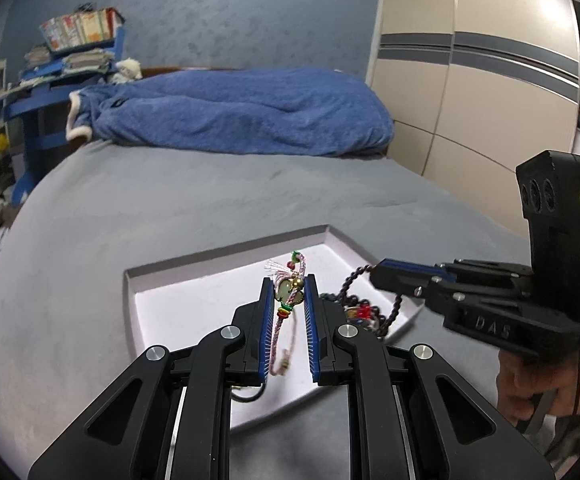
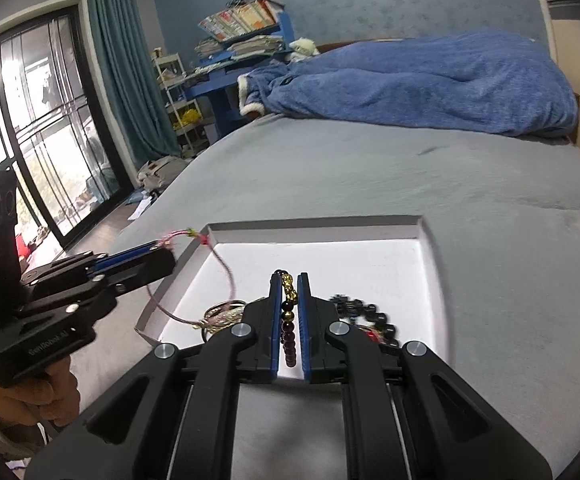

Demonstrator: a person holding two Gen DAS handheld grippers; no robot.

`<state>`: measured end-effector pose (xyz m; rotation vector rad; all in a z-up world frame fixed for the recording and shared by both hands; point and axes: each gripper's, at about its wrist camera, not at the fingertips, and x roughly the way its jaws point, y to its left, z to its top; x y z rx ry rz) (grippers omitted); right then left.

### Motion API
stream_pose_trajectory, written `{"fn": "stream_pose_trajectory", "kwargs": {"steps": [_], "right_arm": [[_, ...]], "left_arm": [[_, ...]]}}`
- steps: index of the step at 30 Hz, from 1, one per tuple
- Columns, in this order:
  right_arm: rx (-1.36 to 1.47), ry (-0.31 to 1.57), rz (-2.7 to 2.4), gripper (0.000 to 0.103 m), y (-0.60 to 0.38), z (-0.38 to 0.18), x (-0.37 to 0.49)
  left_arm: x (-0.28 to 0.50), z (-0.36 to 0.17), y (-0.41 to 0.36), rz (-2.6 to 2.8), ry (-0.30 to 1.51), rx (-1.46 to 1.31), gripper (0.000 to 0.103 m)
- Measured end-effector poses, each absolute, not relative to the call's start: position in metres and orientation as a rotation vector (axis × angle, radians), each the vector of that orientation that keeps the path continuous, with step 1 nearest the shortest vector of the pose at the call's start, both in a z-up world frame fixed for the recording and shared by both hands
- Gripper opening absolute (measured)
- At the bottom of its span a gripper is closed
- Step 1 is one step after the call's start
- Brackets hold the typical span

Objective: Organize jewelry
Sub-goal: 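Carry both bracelets into the box and open both grippers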

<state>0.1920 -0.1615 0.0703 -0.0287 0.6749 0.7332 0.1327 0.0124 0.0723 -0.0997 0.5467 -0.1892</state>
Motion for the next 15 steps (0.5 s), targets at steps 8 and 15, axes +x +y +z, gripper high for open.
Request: {"fn": "stream_pose_trajectory", "kwargs": {"steps": [8,15], "right_arm": [[-0.097,0.752,0.711,0.008,-0.138,0.039,0.204],[-0.104,0.77,0.664,0.008,-0.146,0.028,0.207]], "left_arm": [[0.147,0.036,0.027,-0.133,0.633,-0.122,0.016],[0.144,0.013,0.041,-0.083,0.674,-0.138,0.019]]}}
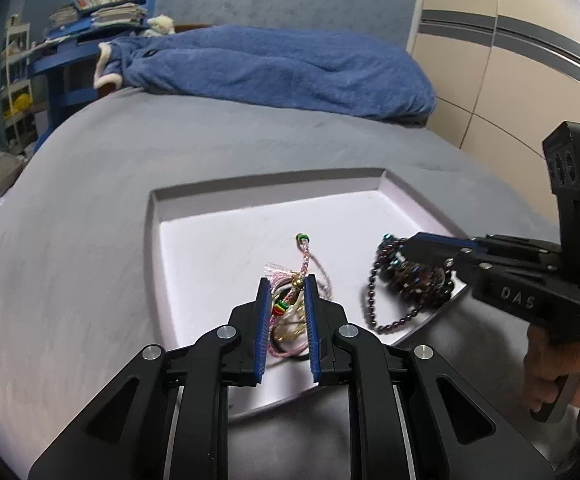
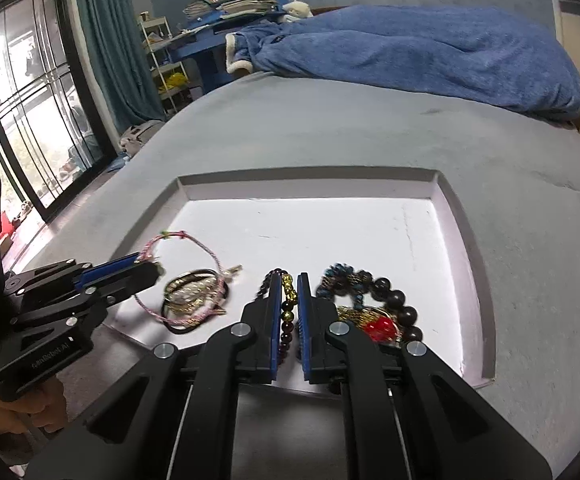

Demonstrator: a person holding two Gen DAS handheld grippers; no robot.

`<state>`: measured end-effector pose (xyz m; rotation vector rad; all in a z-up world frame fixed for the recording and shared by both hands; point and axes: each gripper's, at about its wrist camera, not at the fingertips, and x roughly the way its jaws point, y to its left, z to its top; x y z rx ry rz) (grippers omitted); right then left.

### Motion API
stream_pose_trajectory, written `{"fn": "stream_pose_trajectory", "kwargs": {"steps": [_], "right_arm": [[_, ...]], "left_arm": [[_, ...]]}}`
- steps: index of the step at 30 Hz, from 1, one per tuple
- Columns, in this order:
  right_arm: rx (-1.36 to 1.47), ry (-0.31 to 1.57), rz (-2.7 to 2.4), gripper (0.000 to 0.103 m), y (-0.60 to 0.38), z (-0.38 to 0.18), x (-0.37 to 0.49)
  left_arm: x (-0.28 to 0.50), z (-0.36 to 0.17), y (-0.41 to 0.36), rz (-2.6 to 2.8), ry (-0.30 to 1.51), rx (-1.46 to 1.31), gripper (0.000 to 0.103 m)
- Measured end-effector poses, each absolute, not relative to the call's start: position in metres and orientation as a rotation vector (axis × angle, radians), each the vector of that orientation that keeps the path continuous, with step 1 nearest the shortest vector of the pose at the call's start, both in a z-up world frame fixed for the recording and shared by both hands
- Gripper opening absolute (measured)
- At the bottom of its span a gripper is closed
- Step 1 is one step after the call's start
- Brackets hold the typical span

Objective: Organize jewelry

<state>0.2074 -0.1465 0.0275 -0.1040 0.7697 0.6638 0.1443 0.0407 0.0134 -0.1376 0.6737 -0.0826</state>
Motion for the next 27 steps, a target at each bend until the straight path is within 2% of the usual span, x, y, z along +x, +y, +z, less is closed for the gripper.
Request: {"fn": "stream_pose_trajectory", "kwargs": {"steps": [2,6,7,8,9,11,12,16,18,27], "right_arm": [[-0.107,0.768,0.656,0.008,-0.149,0.026,0.206],[-0.121,0.769,0.643,0.01,-0.152,0.024,0.206],[-0.123,0.768,0.641,0.01,-0.152,0.024,0.207],[-0.127,0.766,0.636,0.016,-0.153,0.024,0.207],[-0.13,0.762,0.632,0.029,-0.151,0.024,0.208],[-0.136,0.742,0.621,0.042,-0.154,0.026,0.206],[-0.136,0.738,0.621,0.042,-0.155,0.026,0.206],[-0.137,0.716,0.621,0.048,-0.164,0.029,0.2],[-0.128,0.692,0.627,0.056,-0.171,0.032,0.194],[-0.082,0.602,0.638,0.078,-0.204,0.036,0.164]], "left_arm": [[0.142,0.012,0.042,-0.077,0.671,-0.141,0.022],[0.139,0.013,0.04,-0.068,0.659,-0.127,0.038],[0.138,0.013,0.039,-0.067,0.658,-0.123,0.039],[0.138,0.013,0.038,-0.066,0.662,-0.12,0.039],[0.139,0.012,0.038,-0.064,0.665,-0.118,0.04],[0.139,0.012,0.038,-0.053,0.669,-0.117,0.058],[0.137,0.014,0.037,-0.047,0.656,-0.118,0.07],[0.13,0.019,0.036,-0.049,0.627,-0.121,0.074],[0.126,0.021,0.035,-0.044,0.608,-0.122,0.084],[0.098,0.031,0.024,-0.038,0.532,-0.107,0.093]]}}
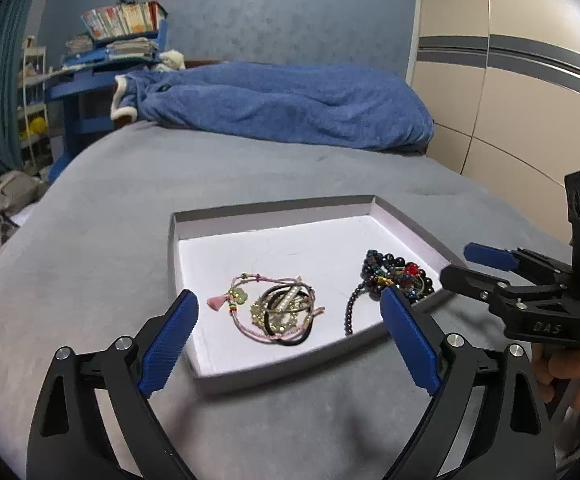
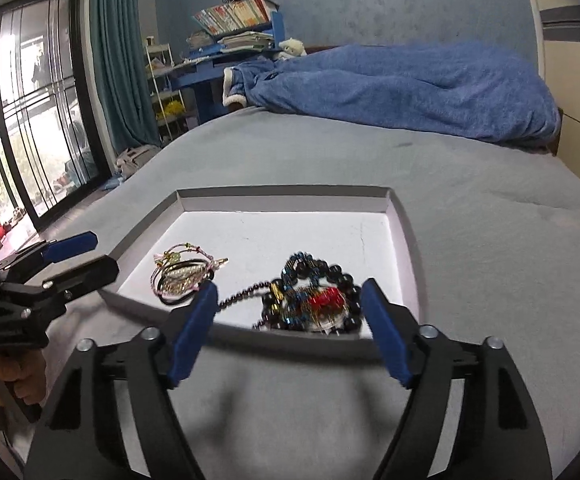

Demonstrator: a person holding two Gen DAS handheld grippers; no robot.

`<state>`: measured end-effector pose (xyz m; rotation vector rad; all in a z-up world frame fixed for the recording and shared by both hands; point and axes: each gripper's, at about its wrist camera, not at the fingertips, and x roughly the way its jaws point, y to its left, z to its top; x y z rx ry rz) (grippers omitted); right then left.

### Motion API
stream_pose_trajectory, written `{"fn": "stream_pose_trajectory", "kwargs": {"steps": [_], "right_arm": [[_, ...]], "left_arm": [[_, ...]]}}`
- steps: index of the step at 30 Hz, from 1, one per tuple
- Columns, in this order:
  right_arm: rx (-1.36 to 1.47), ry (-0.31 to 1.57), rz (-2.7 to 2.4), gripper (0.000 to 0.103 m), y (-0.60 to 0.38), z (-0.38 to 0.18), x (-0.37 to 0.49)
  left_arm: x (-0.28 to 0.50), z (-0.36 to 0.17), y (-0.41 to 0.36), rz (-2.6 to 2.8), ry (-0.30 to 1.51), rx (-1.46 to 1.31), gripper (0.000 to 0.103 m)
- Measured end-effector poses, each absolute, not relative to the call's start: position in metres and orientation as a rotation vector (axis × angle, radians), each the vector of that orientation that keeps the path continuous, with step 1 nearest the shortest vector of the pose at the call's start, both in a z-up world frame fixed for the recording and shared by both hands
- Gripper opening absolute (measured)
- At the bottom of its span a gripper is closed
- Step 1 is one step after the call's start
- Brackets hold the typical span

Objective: Organize jewelry

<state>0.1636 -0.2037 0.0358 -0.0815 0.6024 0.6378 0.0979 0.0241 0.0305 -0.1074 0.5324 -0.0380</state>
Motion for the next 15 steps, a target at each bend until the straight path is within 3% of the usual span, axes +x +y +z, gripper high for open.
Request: {"fn": "stream_pose_trajectory", "kwargs": {"steps": [15], "right_arm": [[-0.039,0.475,0.657,0.097,-0.236,0.033,0.115]], "left_arm": [[0.055,0.029,0.022,0.057,0.414,-0.088,0.097]]}}
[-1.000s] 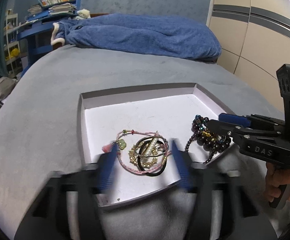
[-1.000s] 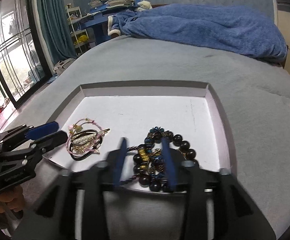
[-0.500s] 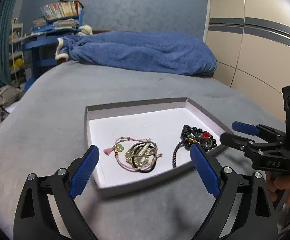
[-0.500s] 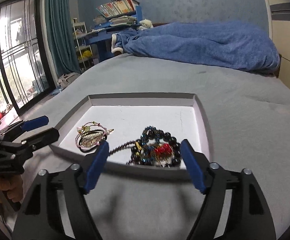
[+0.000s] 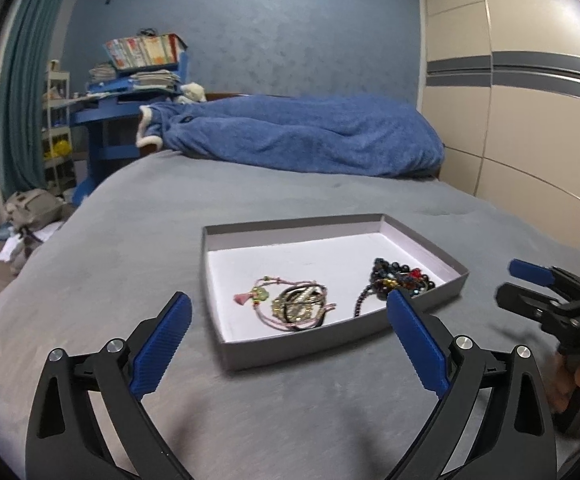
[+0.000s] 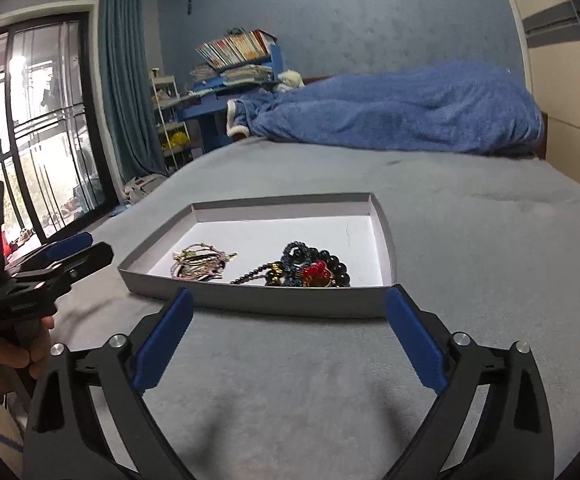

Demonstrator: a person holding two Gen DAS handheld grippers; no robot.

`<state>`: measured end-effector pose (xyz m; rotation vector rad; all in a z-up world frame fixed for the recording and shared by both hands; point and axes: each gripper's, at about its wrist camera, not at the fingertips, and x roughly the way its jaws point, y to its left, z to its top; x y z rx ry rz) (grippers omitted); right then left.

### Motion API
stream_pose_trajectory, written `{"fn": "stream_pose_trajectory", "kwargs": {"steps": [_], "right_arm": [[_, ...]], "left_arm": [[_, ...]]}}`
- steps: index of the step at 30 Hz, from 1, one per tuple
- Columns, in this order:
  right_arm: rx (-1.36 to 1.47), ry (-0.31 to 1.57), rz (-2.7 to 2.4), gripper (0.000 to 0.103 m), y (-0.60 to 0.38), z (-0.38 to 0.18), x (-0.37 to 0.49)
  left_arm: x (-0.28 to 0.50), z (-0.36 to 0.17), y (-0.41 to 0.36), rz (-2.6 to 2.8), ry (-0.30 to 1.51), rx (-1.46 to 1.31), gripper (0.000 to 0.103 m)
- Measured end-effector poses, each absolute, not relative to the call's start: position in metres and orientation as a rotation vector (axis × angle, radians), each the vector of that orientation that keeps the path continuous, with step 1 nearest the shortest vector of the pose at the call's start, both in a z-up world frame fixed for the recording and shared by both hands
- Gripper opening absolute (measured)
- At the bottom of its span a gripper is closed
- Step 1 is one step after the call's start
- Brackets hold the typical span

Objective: Organize jewelry

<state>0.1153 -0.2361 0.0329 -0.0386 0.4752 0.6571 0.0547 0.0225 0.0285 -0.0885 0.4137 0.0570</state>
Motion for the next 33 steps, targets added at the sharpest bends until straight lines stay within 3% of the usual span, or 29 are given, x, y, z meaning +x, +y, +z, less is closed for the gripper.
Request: {"fn": "stream_pose_trajectory", "kwargs": {"steps": [33], "right_arm": [[-0.068,0.459,0.615,0.097,-0.239,0.027,0.097]], "left_arm": [[0.043,0.027,0.021,0.07,0.4,-0.066,0.098]]}}
